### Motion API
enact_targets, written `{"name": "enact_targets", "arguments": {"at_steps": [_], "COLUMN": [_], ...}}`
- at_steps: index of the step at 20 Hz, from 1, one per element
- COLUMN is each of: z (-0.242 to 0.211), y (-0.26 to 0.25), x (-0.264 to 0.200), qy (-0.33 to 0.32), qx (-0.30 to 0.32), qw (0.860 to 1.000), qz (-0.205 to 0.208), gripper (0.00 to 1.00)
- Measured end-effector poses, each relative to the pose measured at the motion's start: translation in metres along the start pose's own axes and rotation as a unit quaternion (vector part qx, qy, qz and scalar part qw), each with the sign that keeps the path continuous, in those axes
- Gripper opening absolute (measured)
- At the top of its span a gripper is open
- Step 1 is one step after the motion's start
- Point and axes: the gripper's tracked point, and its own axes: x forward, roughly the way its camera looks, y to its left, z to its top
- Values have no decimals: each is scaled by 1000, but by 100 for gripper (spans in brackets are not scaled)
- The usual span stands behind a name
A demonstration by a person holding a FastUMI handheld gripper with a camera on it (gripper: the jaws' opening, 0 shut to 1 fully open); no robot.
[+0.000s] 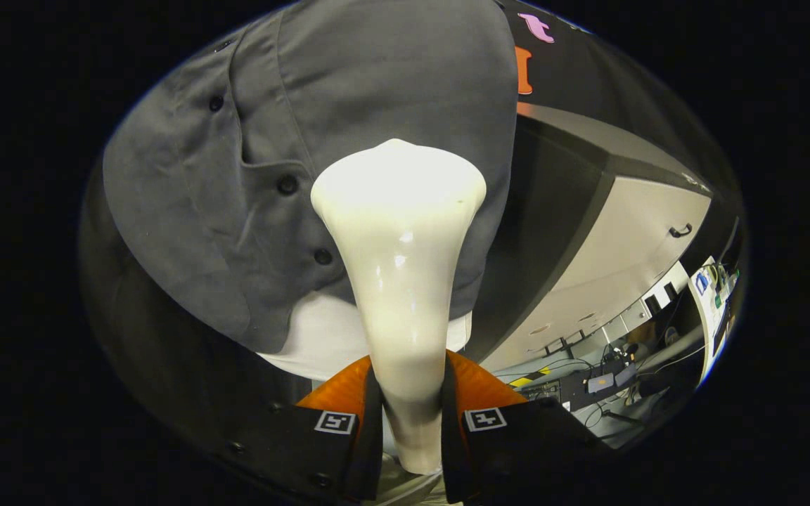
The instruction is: Iron the clothes twice with a garment steamer, once on the left side and once on the right side.
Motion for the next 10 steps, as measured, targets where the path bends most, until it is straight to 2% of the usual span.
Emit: {"name": "enact_targets", "arguments": {"at_steps": [10], "z": [-52], "y": [-6], "x": [34], "qy": [49], "qx": [6], "qw": [999], "qz": [-6], "gripper": [42]}}
